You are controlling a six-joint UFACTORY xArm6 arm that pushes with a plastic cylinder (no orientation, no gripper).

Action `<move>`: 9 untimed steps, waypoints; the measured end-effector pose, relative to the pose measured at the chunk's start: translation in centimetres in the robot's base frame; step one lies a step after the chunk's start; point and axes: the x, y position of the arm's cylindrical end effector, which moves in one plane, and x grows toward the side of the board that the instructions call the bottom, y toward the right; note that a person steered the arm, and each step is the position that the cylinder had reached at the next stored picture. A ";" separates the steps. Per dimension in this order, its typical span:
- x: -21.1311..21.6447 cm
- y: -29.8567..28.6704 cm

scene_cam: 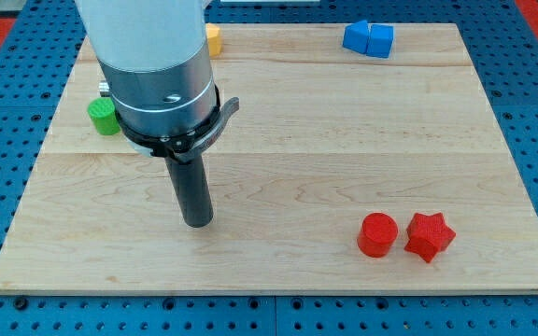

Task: Move the yellow heart along with the yellow hexagon to the top centre of the board

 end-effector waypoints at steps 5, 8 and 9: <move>7.3 7.2; 7.7 17.5; 8.0 6.6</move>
